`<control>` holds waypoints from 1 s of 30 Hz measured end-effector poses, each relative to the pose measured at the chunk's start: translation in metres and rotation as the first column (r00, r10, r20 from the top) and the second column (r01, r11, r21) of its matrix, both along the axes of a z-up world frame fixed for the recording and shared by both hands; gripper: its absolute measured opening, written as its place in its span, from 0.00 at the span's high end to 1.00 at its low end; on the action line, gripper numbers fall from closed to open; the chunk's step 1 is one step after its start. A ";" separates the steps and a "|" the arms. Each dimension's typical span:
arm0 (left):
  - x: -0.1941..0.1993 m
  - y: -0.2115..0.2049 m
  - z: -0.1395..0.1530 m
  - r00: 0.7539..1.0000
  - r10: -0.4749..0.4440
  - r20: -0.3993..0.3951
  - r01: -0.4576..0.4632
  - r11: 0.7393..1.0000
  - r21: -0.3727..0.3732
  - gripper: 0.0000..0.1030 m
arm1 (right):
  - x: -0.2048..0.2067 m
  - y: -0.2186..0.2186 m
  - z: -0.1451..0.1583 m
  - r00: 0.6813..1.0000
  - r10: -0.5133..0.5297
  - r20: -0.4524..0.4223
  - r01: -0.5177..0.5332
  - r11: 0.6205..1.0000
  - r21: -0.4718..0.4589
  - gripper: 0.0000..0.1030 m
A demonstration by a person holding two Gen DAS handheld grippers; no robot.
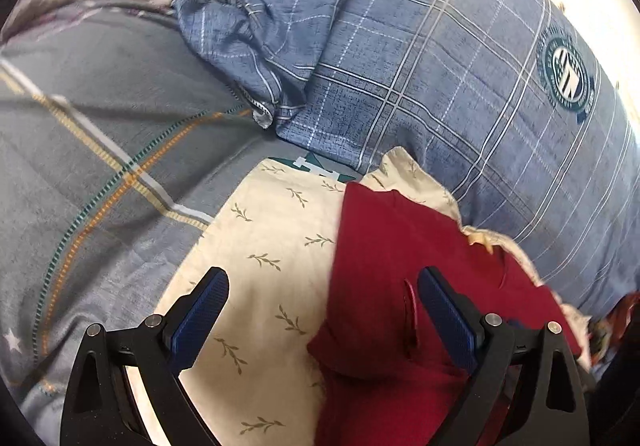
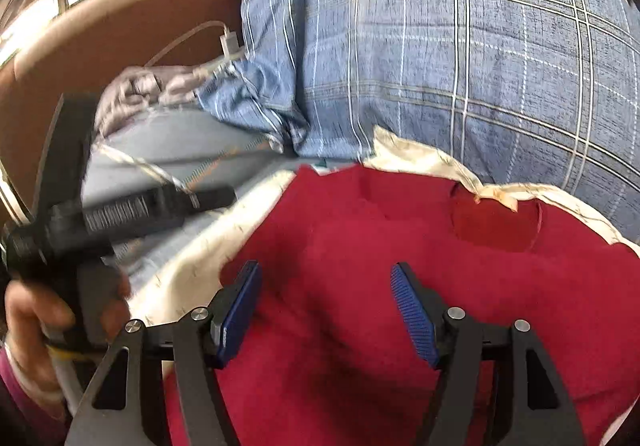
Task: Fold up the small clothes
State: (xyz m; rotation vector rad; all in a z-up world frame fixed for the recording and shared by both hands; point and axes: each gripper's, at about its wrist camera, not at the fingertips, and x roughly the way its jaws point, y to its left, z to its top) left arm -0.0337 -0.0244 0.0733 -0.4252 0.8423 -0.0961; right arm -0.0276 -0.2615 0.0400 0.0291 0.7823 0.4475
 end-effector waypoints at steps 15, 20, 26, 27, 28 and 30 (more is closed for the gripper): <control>0.006 -0.076 -0.016 0.959 -0.281 -0.045 0.285 0.950 0.129 0.55 | -0.070 -0.122 0.006 0.963 -0.241 -0.121 0.260 0.948 0.184 0.29; 0.010 -0.097 -0.019 0.943 -0.330 -0.048 0.333 0.925 0.183 0.82 | -0.077 -0.141 0.002 0.943 -0.294 -0.156 0.321 0.925 0.200 0.29; 0.007 -0.059 0.015 0.954 -0.278 0.111 0.275 0.960 0.043 0.89 | -0.084 -0.169 0.022 0.910 -0.409 -0.072 0.416 0.896 0.158 0.29; 0.008 -0.050 0.017 0.962 -0.247 0.120 0.242 0.969 0.052 0.89 | -0.083 -0.172 0.025 0.902 -0.429 -0.057 0.432 0.890 0.143 0.28; 0.008 -0.044 0.017 0.966 -0.230 0.117 0.224 0.973 0.055 0.89 | -0.081 -0.176 0.028 0.891 -0.453 -0.042 0.454 0.883 0.118 0.27; 0.013 -0.029 0.011 0.980 -0.178 0.088 0.176 0.984 0.024 0.89 | -0.075 -0.184 0.031 0.864 -0.503 -0.018 0.503 0.862 0.057 0.27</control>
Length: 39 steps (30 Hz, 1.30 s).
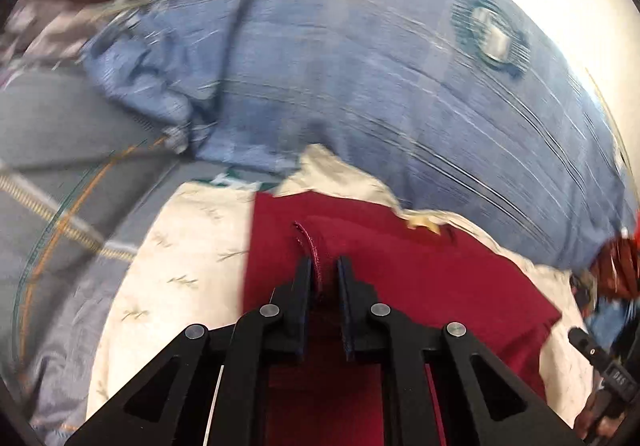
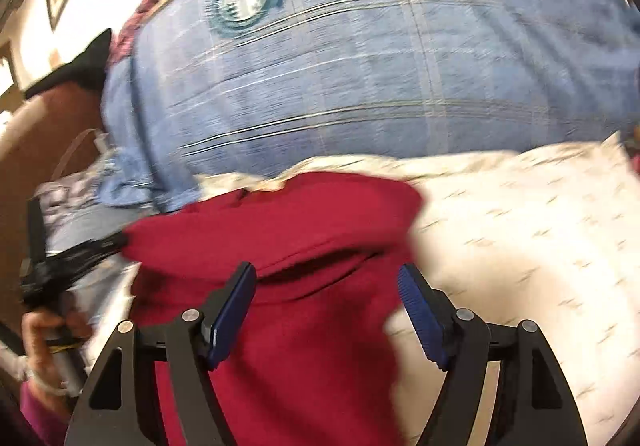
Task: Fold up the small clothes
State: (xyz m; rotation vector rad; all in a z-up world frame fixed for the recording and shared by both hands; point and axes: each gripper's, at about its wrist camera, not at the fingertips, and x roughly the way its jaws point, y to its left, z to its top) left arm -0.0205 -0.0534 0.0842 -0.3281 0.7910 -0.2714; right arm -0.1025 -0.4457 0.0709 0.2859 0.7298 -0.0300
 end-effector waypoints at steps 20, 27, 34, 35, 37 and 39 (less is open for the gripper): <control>0.015 -0.042 -0.036 0.989 0.005 -0.147 0.022 0.983 0.181 0.86 | 0.010 -0.044 -0.060 0.975 -0.083 -0.206 0.068 0.995 -0.079 0.91; 0.014 -0.041 -0.034 0.989 0.012 -0.149 0.017 0.982 0.187 0.84 | -0.014 -0.065 -0.007 0.993 -0.107 -0.052 0.109 0.993 0.036 0.50; 0.012 -0.043 -0.036 0.990 0.011 -0.143 0.018 0.979 0.203 0.83 | 0.078 -0.081 -0.028 0.984 -0.071 -0.164 0.098 0.981 0.166 0.46; 0.012 -0.043 -0.036 0.990 0.011 -0.144 0.019 0.980 0.200 0.83 | 0.091 -0.080 -0.038 0.979 -0.062 -0.196 0.100 0.977 0.187 0.47; 0.013 -0.042 -0.036 0.989 0.010 -0.146 0.020 0.980 0.198 0.83 | 0.116 -0.083 -0.058 0.969 -0.043 -0.245 0.106 0.963 0.249 0.56; 0.013 -0.043 -0.037 0.989 0.008 -0.147 0.023 0.979 0.203 0.83 | 0.134 -0.081 -0.068 0.965 -0.011 -0.261 0.076 0.968 0.240 0.86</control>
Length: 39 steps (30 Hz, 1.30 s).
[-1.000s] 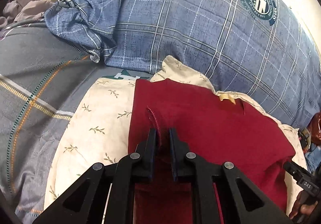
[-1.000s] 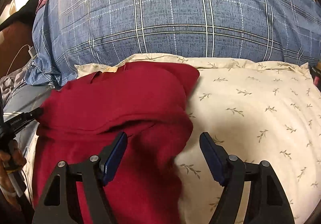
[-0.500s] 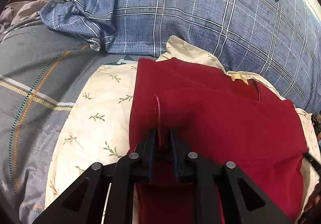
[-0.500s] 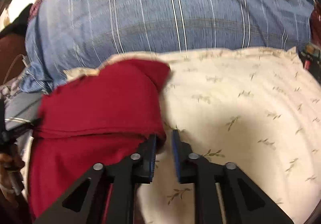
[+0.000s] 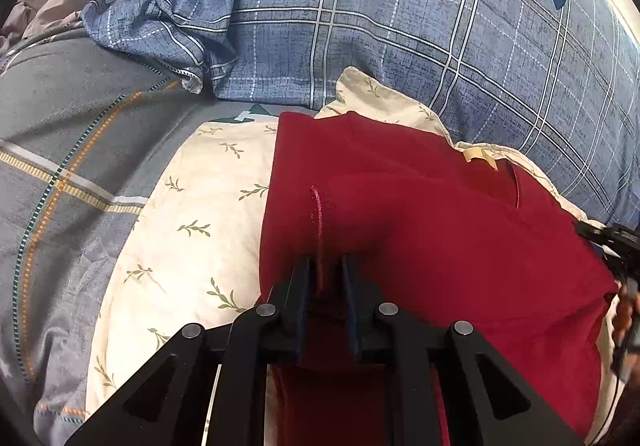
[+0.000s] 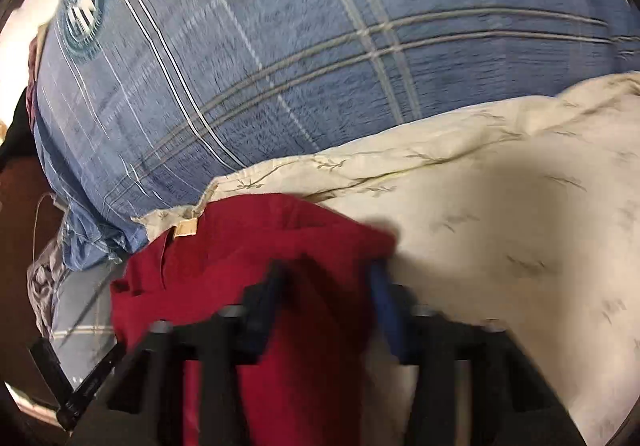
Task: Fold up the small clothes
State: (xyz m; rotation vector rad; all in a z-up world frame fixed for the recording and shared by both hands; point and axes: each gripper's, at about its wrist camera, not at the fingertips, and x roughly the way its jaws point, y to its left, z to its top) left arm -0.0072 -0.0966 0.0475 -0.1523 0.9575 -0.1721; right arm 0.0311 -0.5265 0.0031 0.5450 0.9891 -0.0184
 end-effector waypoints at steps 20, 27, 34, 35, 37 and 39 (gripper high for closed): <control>-0.010 -0.013 0.000 0.999 -0.043 0.031 0.042 0.998 0.037 0.58 | -0.084 0.050 0.044 0.980 0.152 0.132 -0.122 0.970 -0.212 0.74; -0.024 -0.014 0.000 0.995 -0.077 0.070 0.074 0.996 0.047 0.47 | -0.098 0.024 0.014 1.000 0.008 0.024 -0.001 0.964 -0.265 0.70; -0.046 -0.015 0.005 0.989 -0.088 0.115 0.081 0.994 0.069 0.40 | -0.158 0.033 0.055 0.993 0.040 0.112 -0.016 0.978 -0.208 0.56; -0.049 -0.015 0.005 0.989 -0.086 0.118 0.078 0.994 0.071 0.40 | -0.164 0.036 0.054 0.993 0.042 0.106 -0.020 0.979 -0.204 0.51; -0.055 -0.014 0.007 0.989 -0.080 0.128 0.071 0.995 0.072 0.40 | -0.176 0.041 0.052 0.994 0.042 0.098 -0.023 0.983 -0.184 0.49; -0.062 -0.012 0.010 0.989 -0.072 0.130 0.064 0.996 0.065 0.40 | -0.188 0.045 0.050 0.995 0.041 0.094 -0.026 0.987 -0.157 0.49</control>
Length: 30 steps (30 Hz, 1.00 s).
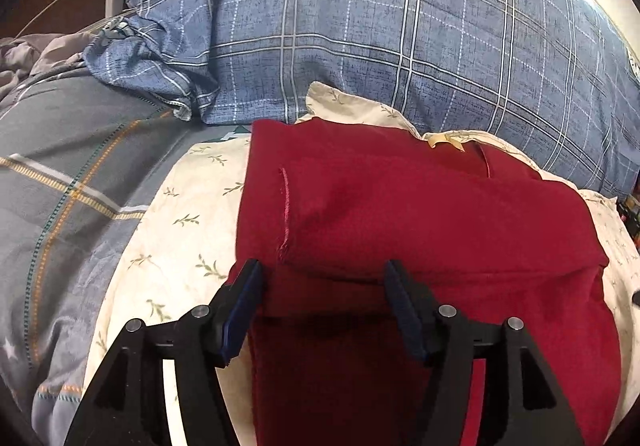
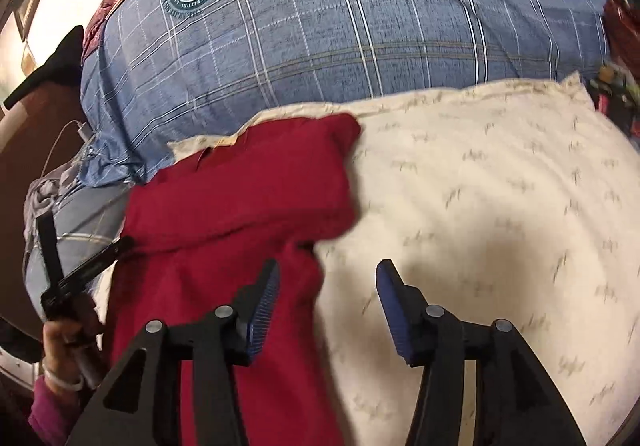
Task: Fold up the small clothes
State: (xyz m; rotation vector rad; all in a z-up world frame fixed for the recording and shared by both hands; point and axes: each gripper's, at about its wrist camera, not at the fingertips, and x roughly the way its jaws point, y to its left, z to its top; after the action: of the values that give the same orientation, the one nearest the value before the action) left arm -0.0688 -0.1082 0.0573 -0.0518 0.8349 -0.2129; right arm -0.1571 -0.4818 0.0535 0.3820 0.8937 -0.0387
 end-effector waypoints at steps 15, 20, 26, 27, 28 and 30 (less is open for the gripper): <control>-0.048 0.039 0.016 1.000 0.001 -0.004 -0.001 1.000 0.000 0.37 | -0.051 0.024 -0.027 0.998 0.031 -0.054 -0.033 0.999 -0.023 0.36; -0.084 0.059 0.021 0.999 -0.038 -0.030 0.036 0.998 -0.053 0.36 | -0.063 0.022 -0.031 0.997 0.040 -0.070 -0.039 0.999 0.019 0.35; -0.137 0.087 0.009 0.992 -0.042 -0.117 0.027 0.992 -0.127 0.32 | -0.086 0.023 -0.025 0.992 0.105 -0.066 -0.102 0.994 0.038 0.34; -0.143 0.087 0.010 0.992 -0.043 -0.115 0.030 0.993 -0.113 0.32 | -0.090 0.022 -0.026 0.991 0.110 -0.069 -0.107 0.993 0.046 0.34; -0.152 0.086 0.010 0.993 -0.046 -0.113 0.035 0.995 -0.097 0.32 | -0.093 0.021 -0.028 0.991 0.114 -0.073 -0.111 0.993 0.051 0.34; -0.165 0.085 0.009 0.991 -0.058 -0.122 0.046 0.994 -0.101 0.32 | -0.099 0.021 -0.032 0.989 0.123 -0.084 -0.118 0.991 0.061 0.34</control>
State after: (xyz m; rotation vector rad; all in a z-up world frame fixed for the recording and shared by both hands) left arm -0.2337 -0.0237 0.0662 -0.1364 0.9505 -0.3019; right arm -0.2565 -0.4610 0.0210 0.3798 1.0049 0.0821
